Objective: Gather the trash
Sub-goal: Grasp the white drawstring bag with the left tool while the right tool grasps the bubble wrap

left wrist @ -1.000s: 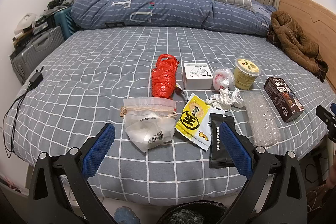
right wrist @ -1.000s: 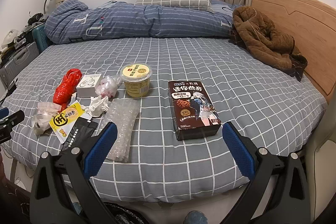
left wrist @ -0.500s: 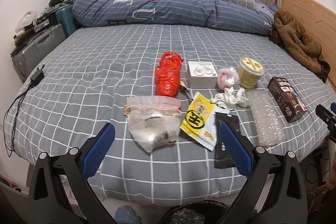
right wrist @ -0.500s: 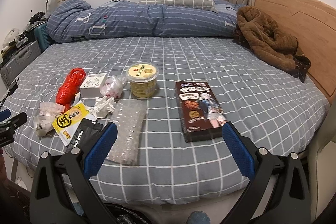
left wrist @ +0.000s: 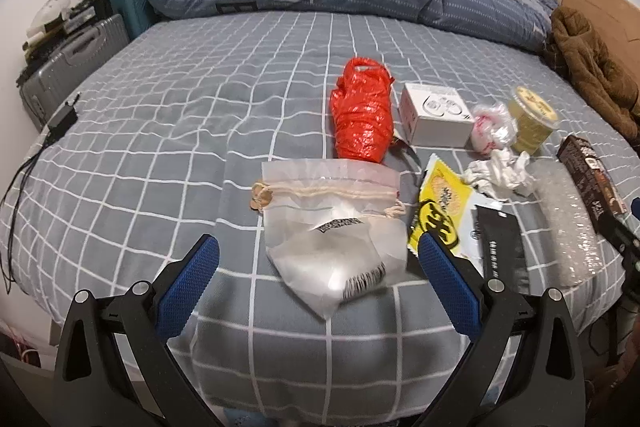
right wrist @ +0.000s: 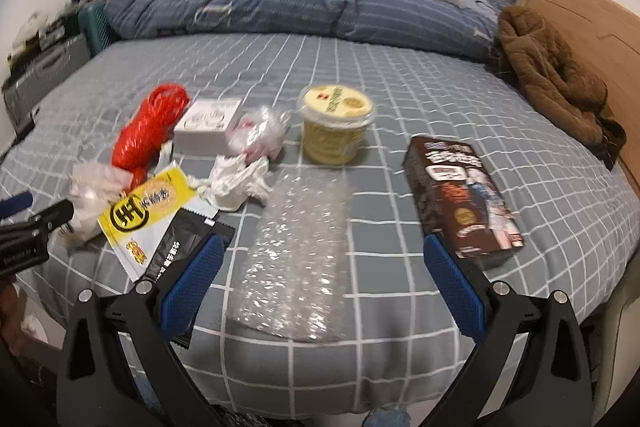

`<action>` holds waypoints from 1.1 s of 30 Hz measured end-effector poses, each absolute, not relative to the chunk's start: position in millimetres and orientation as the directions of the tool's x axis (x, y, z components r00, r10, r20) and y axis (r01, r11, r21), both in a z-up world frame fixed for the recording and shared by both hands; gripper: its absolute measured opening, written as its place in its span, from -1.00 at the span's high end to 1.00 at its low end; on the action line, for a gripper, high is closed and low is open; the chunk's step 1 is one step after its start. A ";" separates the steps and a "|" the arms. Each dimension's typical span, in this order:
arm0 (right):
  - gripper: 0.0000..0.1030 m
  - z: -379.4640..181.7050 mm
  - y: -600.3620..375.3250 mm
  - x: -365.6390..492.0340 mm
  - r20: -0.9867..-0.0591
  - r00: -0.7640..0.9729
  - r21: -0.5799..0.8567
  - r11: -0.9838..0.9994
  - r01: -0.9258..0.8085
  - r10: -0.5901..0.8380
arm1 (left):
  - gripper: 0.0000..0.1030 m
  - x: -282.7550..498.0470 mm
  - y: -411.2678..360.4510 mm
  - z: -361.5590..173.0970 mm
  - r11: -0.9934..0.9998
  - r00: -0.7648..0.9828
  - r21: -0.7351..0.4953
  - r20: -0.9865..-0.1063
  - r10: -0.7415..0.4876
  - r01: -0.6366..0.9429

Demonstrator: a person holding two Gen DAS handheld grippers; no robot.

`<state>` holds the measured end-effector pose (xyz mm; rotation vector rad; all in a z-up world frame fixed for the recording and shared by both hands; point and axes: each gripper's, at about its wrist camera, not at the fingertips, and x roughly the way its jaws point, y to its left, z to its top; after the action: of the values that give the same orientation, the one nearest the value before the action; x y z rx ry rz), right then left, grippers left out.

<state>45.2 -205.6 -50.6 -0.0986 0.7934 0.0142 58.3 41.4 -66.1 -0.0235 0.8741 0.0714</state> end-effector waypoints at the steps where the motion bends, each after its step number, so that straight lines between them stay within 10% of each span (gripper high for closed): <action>1: -0.86 -54.1 -202.6 47.9 -0.719 0.695 -0.088 0.995 -0.056 -0.024 | -0.89 60.9 41.2 -68.1 0.998 0.636 0.007 -0.770 0.049 -0.069; 12: -0.66 -93.2 -190.9 73.3 -0.793 0.609 -0.083 0.993 -0.082 -0.016 | -0.81 80.6 41.6 -98.9 0.999 0.593 -0.005 -0.805 0.016 -0.034; 24: 0.06 -107.0 -185.4 76.4 -0.817 0.577 -0.099 0.988 -0.117 -0.014 | 0.00 85.0 34.0 -106.1 0.998 0.575 -0.061 -0.816 -0.064 0.025; 33: 0.49 -100.6 -190.2 75.9 -0.815 0.580 -0.110 0.986 -0.125 -0.017 | 0.25 83.8 29.4 -100.2 0.998 0.579 -0.059 -0.813 -0.061 0.022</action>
<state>75.9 -190.2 -100.6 -0.1618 0.9513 0.0636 83.8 29.4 -100.2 -0.0443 0.9518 -0.0487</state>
